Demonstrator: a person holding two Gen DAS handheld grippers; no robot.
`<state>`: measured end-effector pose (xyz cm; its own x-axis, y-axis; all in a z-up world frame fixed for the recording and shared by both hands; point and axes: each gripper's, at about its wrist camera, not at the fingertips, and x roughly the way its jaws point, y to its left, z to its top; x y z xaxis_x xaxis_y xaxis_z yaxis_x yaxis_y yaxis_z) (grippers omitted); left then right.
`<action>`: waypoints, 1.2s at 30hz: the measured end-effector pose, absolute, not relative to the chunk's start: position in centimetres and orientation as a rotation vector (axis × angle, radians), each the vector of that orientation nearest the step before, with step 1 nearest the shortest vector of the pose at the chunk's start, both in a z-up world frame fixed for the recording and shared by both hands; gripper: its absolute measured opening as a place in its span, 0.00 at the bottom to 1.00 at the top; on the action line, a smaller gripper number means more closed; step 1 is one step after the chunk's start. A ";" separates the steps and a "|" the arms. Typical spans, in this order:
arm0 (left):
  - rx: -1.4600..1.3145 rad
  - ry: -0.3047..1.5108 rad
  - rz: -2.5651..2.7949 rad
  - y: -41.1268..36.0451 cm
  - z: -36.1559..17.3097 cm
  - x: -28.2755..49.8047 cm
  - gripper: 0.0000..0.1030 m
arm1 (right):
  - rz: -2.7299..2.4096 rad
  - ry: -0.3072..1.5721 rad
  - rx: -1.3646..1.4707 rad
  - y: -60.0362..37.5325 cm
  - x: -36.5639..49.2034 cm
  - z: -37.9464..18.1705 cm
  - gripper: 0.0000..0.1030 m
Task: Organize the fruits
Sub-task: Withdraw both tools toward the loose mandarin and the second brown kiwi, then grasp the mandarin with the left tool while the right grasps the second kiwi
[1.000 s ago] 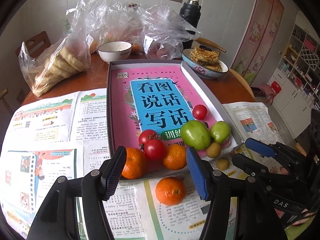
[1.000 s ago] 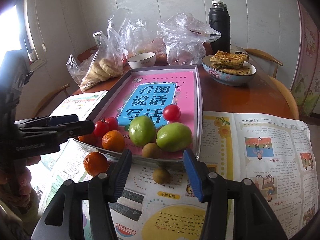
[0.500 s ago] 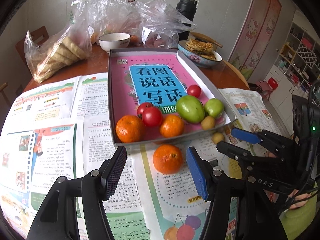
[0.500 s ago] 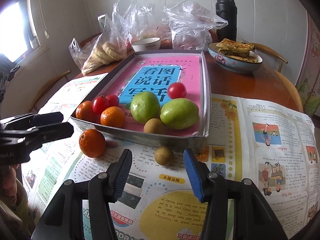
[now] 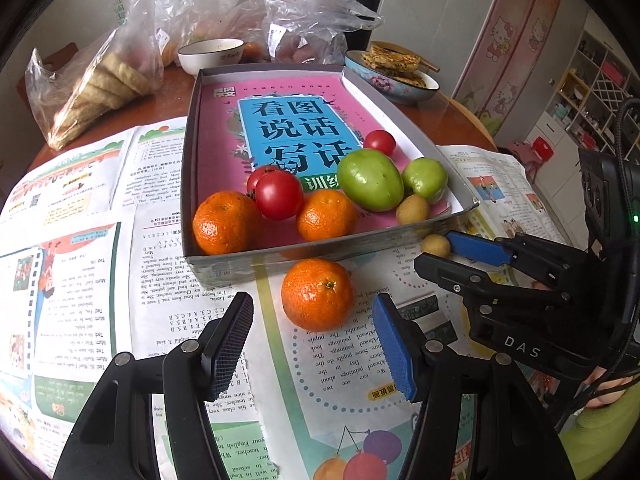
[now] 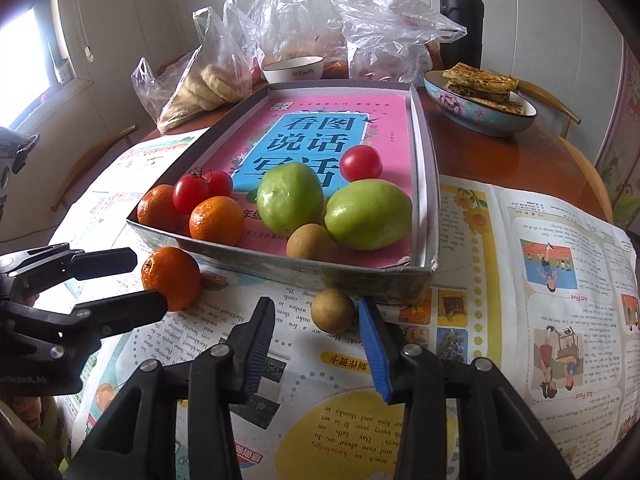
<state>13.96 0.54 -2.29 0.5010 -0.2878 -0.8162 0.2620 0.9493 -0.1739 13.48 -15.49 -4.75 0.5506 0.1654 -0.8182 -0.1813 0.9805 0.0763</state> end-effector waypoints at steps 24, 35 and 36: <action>-0.031 1.011 -0.341 -0.7 -3.9 15.6 0.42 | 0.256 0.927 0.011 -15.2 12.2 -3.7 0.23; -0.060 0.969 -0.339 0.7 -1.9 14.0 0.41 | 0.278 0.879 0.033 -15.5 11.3 -1.9 0.23; -0.063 0.956 -0.336 1.0 -1.4 13.8 0.41 | 0.279 0.872 0.035 -15.5 11.3 -1.7 0.23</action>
<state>13.83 0.99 -1.37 0.5295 -0.3087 -0.7902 0.2533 0.9465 -0.2000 11.29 -15.55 -1.68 0.6095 0.2555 -0.7505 -0.2270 0.9633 0.1435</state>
